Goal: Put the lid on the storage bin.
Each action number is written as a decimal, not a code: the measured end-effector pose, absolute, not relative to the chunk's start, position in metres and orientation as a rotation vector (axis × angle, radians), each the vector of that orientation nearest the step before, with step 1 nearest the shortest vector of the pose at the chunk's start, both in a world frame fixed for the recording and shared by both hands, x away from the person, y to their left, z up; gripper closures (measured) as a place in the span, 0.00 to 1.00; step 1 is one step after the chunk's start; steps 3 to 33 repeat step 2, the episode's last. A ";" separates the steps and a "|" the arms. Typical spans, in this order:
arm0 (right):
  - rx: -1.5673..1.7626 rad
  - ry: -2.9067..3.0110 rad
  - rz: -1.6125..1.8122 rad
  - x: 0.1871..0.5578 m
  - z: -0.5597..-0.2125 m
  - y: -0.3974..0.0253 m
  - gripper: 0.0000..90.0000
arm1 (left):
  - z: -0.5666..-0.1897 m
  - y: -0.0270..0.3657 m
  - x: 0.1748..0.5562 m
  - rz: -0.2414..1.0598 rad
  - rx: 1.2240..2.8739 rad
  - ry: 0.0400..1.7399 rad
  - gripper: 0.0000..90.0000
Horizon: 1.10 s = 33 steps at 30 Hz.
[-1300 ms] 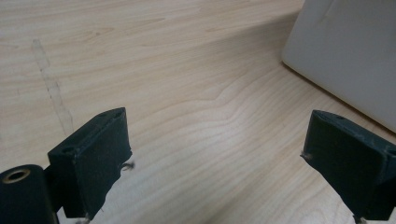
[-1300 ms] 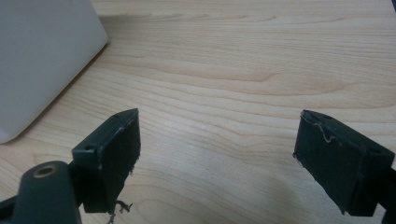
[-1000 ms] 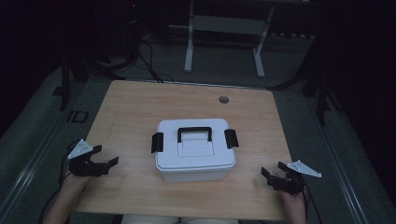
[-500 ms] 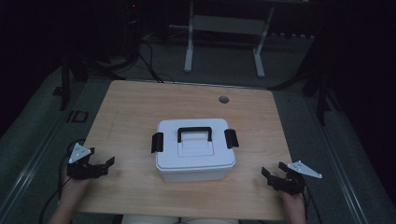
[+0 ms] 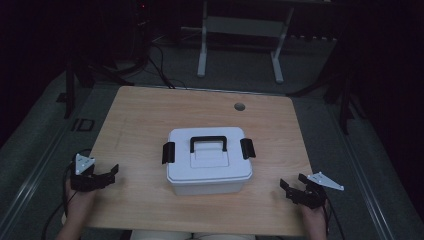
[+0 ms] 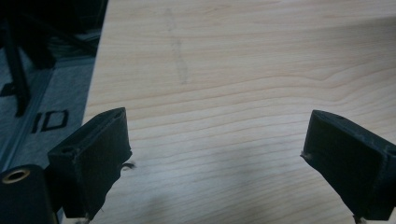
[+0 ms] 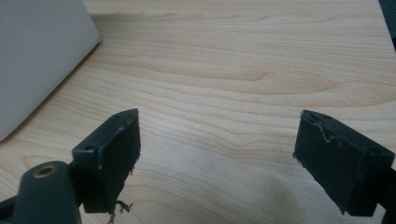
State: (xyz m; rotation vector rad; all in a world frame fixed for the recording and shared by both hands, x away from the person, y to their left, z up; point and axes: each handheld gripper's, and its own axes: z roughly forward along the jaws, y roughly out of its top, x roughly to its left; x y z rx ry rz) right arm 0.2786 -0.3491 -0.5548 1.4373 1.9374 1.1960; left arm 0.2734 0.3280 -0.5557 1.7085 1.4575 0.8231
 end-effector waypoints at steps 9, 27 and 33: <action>1.437 1.938 1.196 0.279 -0.555 -0.349 0.16 | -0.555 0.328 0.273 0.840 1.696 1.468 0.08; 1.437 1.938 1.196 0.279 -0.555 -0.349 0.16 | -0.555 0.328 0.273 0.840 1.696 1.468 0.08; 1.437 1.938 1.196 0.279 -0.555 -0.349 0.16 | -0.555 0.328 0.273 0.840 1.696 1.468 0.08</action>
